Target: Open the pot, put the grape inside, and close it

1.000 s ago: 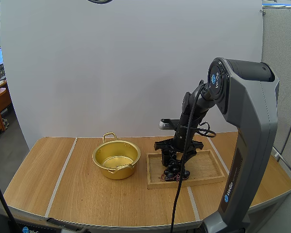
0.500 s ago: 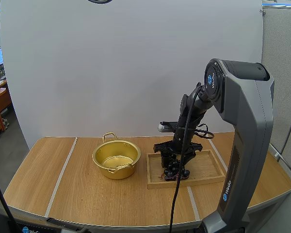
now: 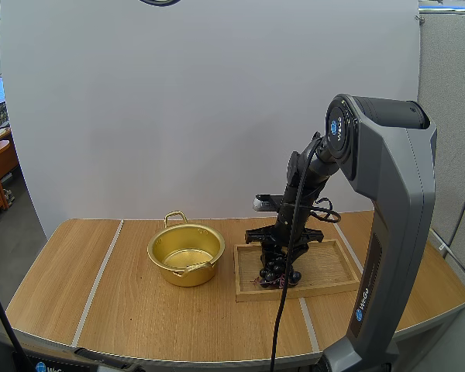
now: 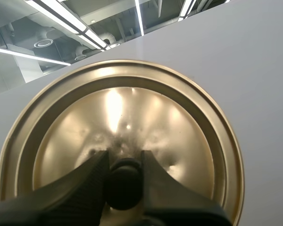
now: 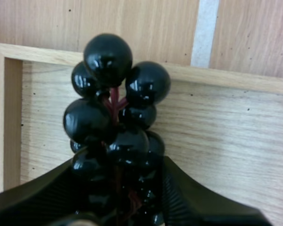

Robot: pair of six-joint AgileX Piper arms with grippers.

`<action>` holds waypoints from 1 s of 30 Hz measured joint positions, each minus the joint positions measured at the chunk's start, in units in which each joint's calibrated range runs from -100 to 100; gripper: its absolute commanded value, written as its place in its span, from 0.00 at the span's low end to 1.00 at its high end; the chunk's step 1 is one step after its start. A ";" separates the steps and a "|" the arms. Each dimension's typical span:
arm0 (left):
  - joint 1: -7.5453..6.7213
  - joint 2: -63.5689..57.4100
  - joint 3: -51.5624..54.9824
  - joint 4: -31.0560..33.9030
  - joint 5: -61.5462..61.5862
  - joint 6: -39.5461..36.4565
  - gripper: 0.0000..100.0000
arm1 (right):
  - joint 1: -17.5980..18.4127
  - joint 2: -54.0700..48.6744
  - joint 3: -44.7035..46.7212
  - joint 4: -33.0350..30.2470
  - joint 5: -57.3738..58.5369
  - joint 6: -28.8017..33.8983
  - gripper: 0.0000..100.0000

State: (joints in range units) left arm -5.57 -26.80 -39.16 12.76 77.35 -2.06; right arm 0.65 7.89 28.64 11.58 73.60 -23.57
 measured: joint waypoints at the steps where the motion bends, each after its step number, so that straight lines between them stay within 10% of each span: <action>1: 0.00 0.00 0.00 0.00 0.00 0.00 0.00 | 0.00 0.00 -0.12 0.00 0.00 0.00 0.00; 30: 0.00 0.00 0.00 0.00 0.00 0.00 0.00 | 7.83 -22.69 -5.41 0.14 14.62 0.00 0.00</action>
State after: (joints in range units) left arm -5.57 -26.80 -39.16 12.76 77.35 -2.06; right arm 8.48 -14.80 23.23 11.72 88.23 -23.57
